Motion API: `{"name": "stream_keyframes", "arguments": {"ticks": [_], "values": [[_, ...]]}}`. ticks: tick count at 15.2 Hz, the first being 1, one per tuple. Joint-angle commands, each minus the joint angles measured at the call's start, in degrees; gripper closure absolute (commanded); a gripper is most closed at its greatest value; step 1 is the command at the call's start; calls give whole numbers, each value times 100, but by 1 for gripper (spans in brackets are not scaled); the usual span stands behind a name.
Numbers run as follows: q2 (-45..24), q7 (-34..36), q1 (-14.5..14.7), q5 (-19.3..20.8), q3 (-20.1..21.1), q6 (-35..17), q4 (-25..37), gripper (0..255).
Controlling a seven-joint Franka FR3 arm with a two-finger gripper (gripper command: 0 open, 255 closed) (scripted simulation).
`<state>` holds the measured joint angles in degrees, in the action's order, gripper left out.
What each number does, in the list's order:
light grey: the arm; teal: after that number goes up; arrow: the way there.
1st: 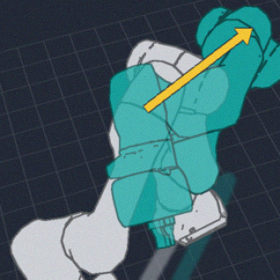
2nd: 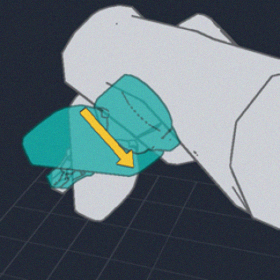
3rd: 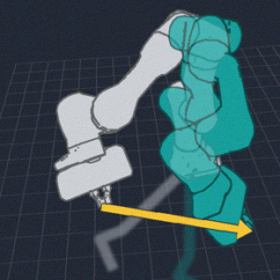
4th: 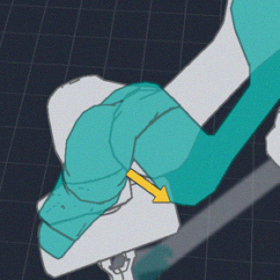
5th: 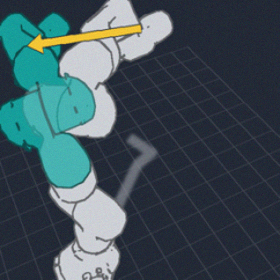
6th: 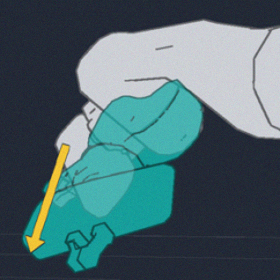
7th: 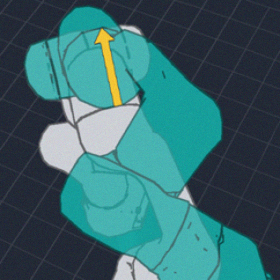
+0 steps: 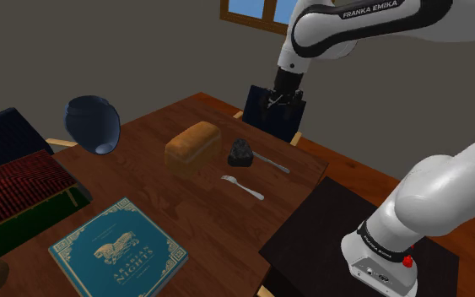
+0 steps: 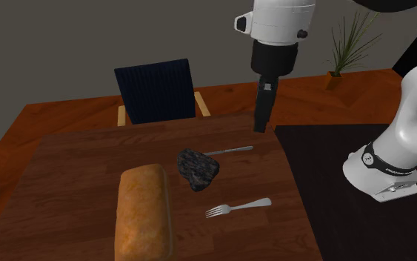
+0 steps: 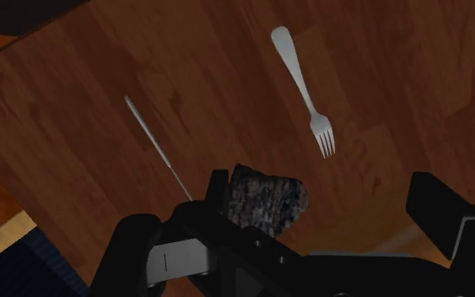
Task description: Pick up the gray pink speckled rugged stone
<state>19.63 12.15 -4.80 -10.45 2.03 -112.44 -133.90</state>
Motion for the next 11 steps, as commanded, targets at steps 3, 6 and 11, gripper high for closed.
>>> {"name": "stream_keyframes", "arguments": {"ticks": [3, 6, 11], "values": [[-803, 334, -87, -42, 19, -621, 240, 0], [-1407, 585, -132, -72, 16, -1044, 458, 0], [-2428, 982, -192, -122, -34, -1637, 943, 0]]}}
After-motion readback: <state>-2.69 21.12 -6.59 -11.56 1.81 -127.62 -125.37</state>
